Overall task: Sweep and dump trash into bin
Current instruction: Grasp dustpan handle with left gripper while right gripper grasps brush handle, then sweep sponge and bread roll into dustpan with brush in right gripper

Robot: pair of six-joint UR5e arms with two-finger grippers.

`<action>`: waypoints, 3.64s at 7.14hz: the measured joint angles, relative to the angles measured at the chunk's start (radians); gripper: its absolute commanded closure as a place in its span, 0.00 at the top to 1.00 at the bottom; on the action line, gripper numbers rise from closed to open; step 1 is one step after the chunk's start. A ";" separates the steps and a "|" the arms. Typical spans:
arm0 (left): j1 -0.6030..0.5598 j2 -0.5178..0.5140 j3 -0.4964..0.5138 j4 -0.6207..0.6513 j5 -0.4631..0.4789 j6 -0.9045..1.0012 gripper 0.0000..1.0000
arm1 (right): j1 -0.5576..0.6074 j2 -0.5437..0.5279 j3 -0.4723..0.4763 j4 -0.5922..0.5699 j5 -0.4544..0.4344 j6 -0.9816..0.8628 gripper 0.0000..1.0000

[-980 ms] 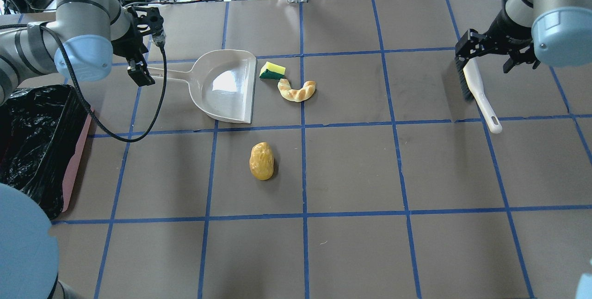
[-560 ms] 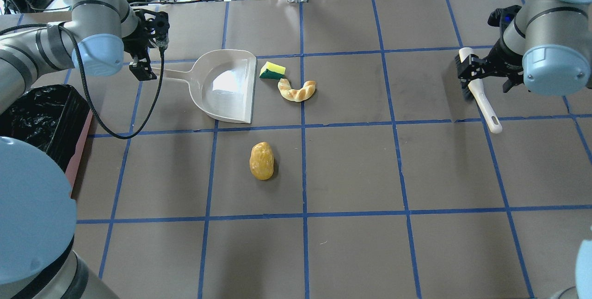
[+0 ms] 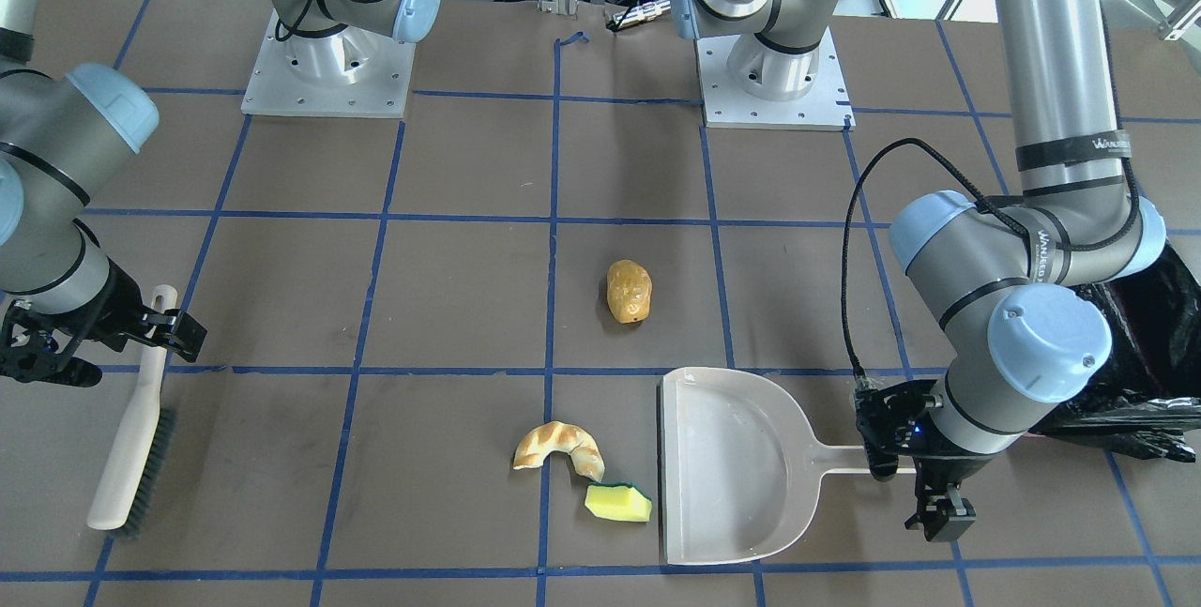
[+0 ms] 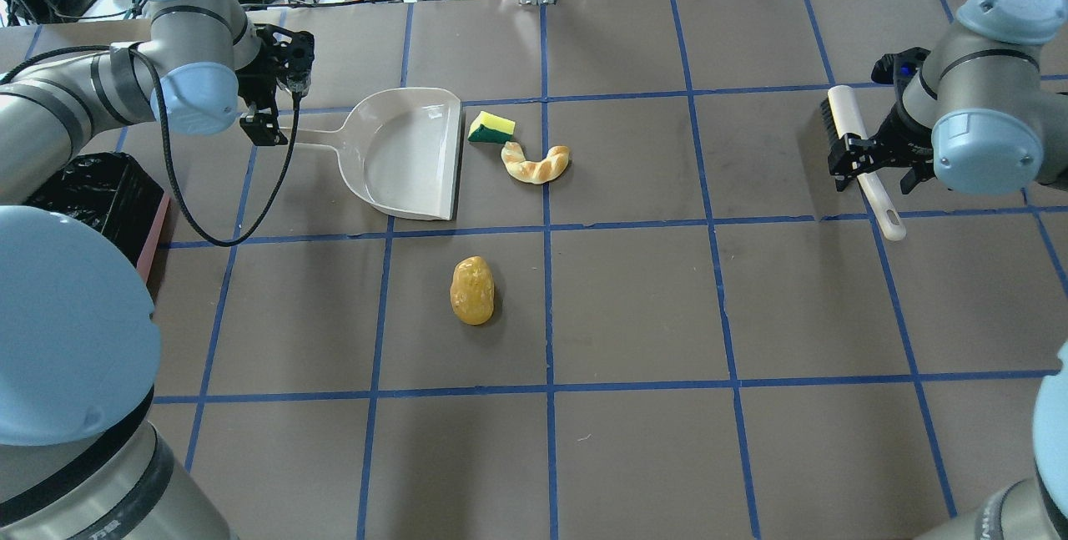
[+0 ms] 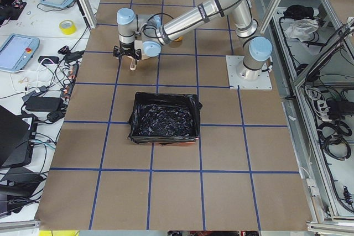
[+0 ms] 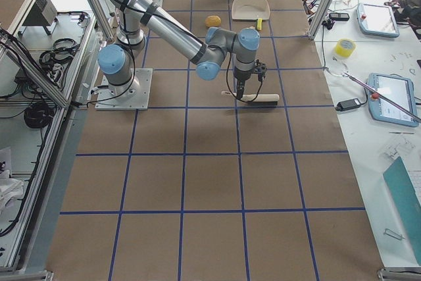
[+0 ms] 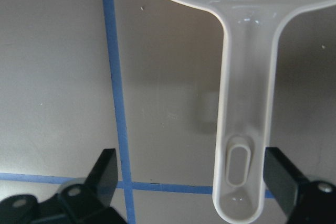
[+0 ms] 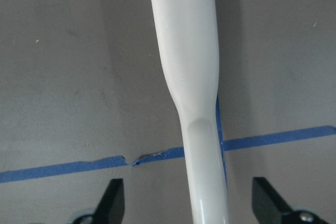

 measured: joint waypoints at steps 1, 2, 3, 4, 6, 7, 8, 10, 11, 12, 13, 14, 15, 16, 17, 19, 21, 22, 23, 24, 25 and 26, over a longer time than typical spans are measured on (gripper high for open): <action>0.000 -0.002 -0.003 0.000 -0.001 -0.003 1.00 | -0.003 0.001 0.008 0.001 -0.003 -0.005 0.71; -0.001 -0.003 -0.003 -0.002 -0.003 -0.010 1.00 | -0.009 0.002 0.016 0.001 -0.009 -0.010 0.71; -0.001 -0.001 -0.003 -0.007 -0.006 -0.026 0.98 | -0.017 0.002 0.022 0.000 -0.014 -0.021 0.69; -0.002 0.006 -0.004 -0.014 -0.006 -0.041 0.98 | -0.024 0.002 0.023 -0.001 -0.017 -0.033 0.57; -0.002 0.014 -0.009 -0.027 -0.005 -0.052 0.71 | -0.027 0.003 0.024 0.000 -0.017 -0.051 0.24; -0.002 0.015 -0.019 -0.029 -0.004 -0.050 0.49 | -0.027 0.003 0.024 0.000 -0.015 -0.056 0.06; -0.003 0.016 -0.032 -0.029 -0.002 -0.050 0.18 | -0.027 0.002 0.024 0.003 -0.016 -0.061 0.00; -0.007 0.023 -0.040 -0.023 0.000 -0.055 0.04 | -0.028 0.001 0.021 0.003 -0.017 -0.079 0.00; -0.008 0.029 -0.040 -0.021 0.000 -0.055 0.01 | -0.027 -0.005 0.012 0.005 -0.014 -0.085 0.00; -0.008 0.033 -0.040 -0.020 0.001 -0.053 0.00 | -0.019 -0.016 -0.007 0.017 -0.001 -0.082 0.00; -0.008 0.034 -0.040 -0.019 0.001 -0.050 0.00 | 0.001 -0.025 -0.035 0.045 0.017 -0.076 0.00; -0.008 0.038 -0.041 -0.019 0.002 -0.039 0.00 | 0.043 -0.030 -0.067 0.093 0.033 -0.048 0.00; -0.008 0.041 -0.043 -0.019 0.004 -0.018 0.00 | 0.108 -0.032 -0.097 0.145 0.039 0.013 0.00; -0.007 0.040 -0.044 -0.021 0.011 -0.001 0.00 | 0.186 -0.032 -0.117 0.179 0.041 0.098 0.00; -0.007 0.035 -0.044 -0.021 0.023 0.010 0.00 | 0.276 -0.031 -0.127 0.197 0.043 0.209 0.00; -0.008 0.026 -0.042 -0.023 0.030 0.018 0.00 | 0.431 0.000 -0.137 0.194 0.049 0.391 0.00; -0.008 0.025 -0.040 -0.029 0.031 0.021 0.00 | 0.520 0.059 -0.171 0.186 0.065 0.452 0.00; -0.008 0.025 -0.039 -0.030 0.031 0.020 0.00 | 0.555 0.086 -0.193 0.175 0.077 0.486 0.00; -0.008 0.025 -0.038 -0.031 0.032 0.020 0.00 | 0.586 0.113 -0.219 0.161 0.096 0.523 0.00; -0.008 0.023 -0.037 -0.031 0.035 0.020 0.00 | 0.617 0.141 -0.243 0.142 0.112 0.557 0.00; -0.008 0.021 -0.037 -0.031 0.041 0.021 0.00 | 0.649 0.169 -0.261 0.115 0.127 0.591 0.00; -0.008 0.021 -0.036 -0.031 0.043 0.021 0.00 | 0.673 0.189 -0.271 0.099 0.134 0.622 0.00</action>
